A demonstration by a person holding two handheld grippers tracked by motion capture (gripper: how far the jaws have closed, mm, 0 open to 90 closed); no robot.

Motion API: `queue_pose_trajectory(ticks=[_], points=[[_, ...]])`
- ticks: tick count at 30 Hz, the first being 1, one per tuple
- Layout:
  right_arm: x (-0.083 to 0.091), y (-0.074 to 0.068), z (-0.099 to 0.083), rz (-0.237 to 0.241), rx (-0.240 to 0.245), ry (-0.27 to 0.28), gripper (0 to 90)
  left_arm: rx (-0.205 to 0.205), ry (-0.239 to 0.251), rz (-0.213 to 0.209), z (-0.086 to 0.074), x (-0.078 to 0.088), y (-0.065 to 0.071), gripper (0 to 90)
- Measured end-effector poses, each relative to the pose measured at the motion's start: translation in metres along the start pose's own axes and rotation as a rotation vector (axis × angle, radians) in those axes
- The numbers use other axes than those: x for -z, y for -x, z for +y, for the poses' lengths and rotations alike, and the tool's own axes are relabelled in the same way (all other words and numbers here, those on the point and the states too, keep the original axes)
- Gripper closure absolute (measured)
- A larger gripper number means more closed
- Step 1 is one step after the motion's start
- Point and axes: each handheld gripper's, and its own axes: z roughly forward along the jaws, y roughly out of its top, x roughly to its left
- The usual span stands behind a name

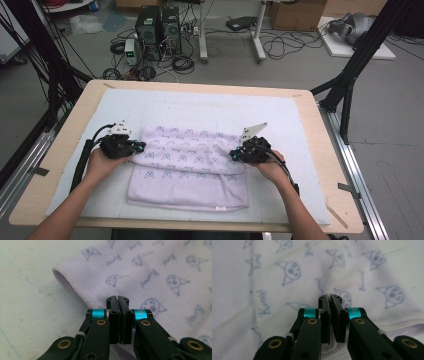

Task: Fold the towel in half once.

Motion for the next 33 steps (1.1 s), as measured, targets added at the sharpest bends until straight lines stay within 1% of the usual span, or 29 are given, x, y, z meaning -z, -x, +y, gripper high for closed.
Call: queue_pose_trajectory(ticks=[1, 2, 3, 4, 5, 6, 8, 9, 10, 11, 12, 13, 14, 15, 16, 17, 18, 19, 21, 22, 23, 24, 25, 26, 28, 30, 31, 32, 33], points=[[0.004, 0.001, 0.002, -0.006, -0.009, 0.011, 87.0, 0.014, 0.016, 0.001, 0.003, 0.002, 0.000, 88.0], [0.009, 0.003, 0.004, -0.005, -0.006, 0.018, 87.1, 0.014, 0.028, 0.001, 0.006, 0.005, -0.001, 88.1], [0.013, 0.005, 0.007, -0.011, -0.007, 0.026, 87.1, 0.017, 0.051, 0.006, 0.010, 0.007, -0.002, 88.1], [0.016, 0.008, 0.010, -0.016, -0.008, 0.036, 87.1, 0.023, 0.058, 0.002, 0.013, 0.008, -0.003, 88.2], [0.019, 0.010, 0.013, -0.015, -0.016, 0.042, 87.1, 0.036, 0.075, 0.005, 0.018, 0.009, -0.005, 88.2], [0.021, 0.015, 0.018, -0.010, -0.010, 0.040, 87.0, 0.044, 0.090, 0.006, 0.022, 0.010, -0.007, 88.2], [0.024, 0.026, 0.029, -0.007, -0.011, 0.016, 87.1, 0.062, 0.124, 0.034, 0.033, 0.011, -0.015, 88.2], [0.025, 0.034, 0.034, -0.009, -0.010, 0.017, 87.1, 0.067, 0.140, 0.059, 0.039, 0.010, -0.019, 88.2], [0.027, 0.042, 0.039, -0.028, -0.014, 0.020, 87.1, 0.084, 0.189, 0.135, 0.051, 0.007, -0.029, 88.2], [0.029, 0.060, 0.050, -0.095, -0.022, 0.024, 87.0, 0.119, 0.233, 0.206, 0.063, 0.002, -0.039, 88.0], [0.031, 0.076, 0.060, -0.199, -0.037, 0.028, 84.1, 0.167, 0.262, 0.280, 0.076, -0.004, -0.049, 85.5], [0.034, 0.092, 0.069, -0.296, -0.089, 0.041, 82.6, 0.217, 0.254, 0.350, 0.084, -0.010, -0.058, 78.7], [0.035, 0.106, 0.072, -0.329, -0.147, 0.061, 79.0, 0.258, 0.246, 0.360, 0.087, -0.013, -0.063, 71.7], [0.035, 0.113, 0.072, -0.345, -0.190, 0.076, 70.5, 0.290, 0.238, 0.341, 0.087, -0.017, -0.067, 69.1], [0.031, 0.117, 0.069, -0.357, -0.232, 0.087, 64.3, 0.266, 0.210, 0.344, 0.085, -0.020, -0.067, 68.4], [0.026, 0.119, 0.065, -0.329, -0.238, 0.067, 63.9, 0.228, 0.163, 0.356, 0.082, -0.022, -0.066, 67.5], [0.021, 0.117, 0.060, -0.319, -0.222, 0.047, 63.3, 0.217, 0.145, 0.351, 0.079, -0.023, -0.066, 65.5], [0.018, 0.115, 0.056, -0.313, -0.210, 0.036, 62.8, 0.214, 0.124, 0.331, 0.071, -0.024, -0.066, 64.3], [0.012, 0.109, 0.044, -0.277, -0.229, 0.034, 59.3, 0.216, 0.095, 0.304, 0.058, -0.025, -0.063, 62.5], [0.008, 0.108, 0.040, -0.226, -0.263, 0.007, 56.4, 0.202, 0.079, 0.283, 0.052, -0.025, -0.060, 61.0], [0.007, 0.105, 0.038, -0.193, -0.273, -0.008, 56.5, 0.189, 0.072, 0.271, 0.049, -0.025, -0.056, 60.1], [0.007, 0.100, 0.037, -0.190, -0.250, -0.005, 57.1, 0.167, 0.073, 0.256, 0.042, -0.022, -0.050, 59.3], [0.009, 0.089, 0.034, -0.210, -0.204, 0.033, 58.3, 0.169, 0.073, 0.230, 0.038, -0.020, -0.046, 59.2], [0.011, 0.081, 0.033, -0.203, -0.188, 0.054, 58.1, 0.160, 0.076, 0.216, 0.034, -0.017, -0.041, 57.6], [0.016, 0.067, 0.028, -0.166, -0.187, 0.076, 57.0, 0.135, 0.094, 0.186, 0.027, -0.009, -0.030, 55.9], [0.021, 0.053, 0.023, -0.156, -0.175, 0.103, 57.1, 0.105, 0.091, 0.156, 0.020, -0.003, -0.020, 55.1], [0.024, 0.045, 0.020, -0.143, -0.163, 0.114, 57.1, 0.084, 0.092, 0.135, 0.016, 0.003, -0.012, 54.4], [0.027, 0.034, 0.015, -0.136, -0.151, 0.131, 57.1, 0.073, 0.094, 0.120, 0.013, 0.006, -0.007, 53.9], [0.028, 0.028, 0.012, -0.125, -0.147, 0.139, 57.1, 0.058, 0.099, 0.097, 0.007, 0.012, 0.002, 53.7]])
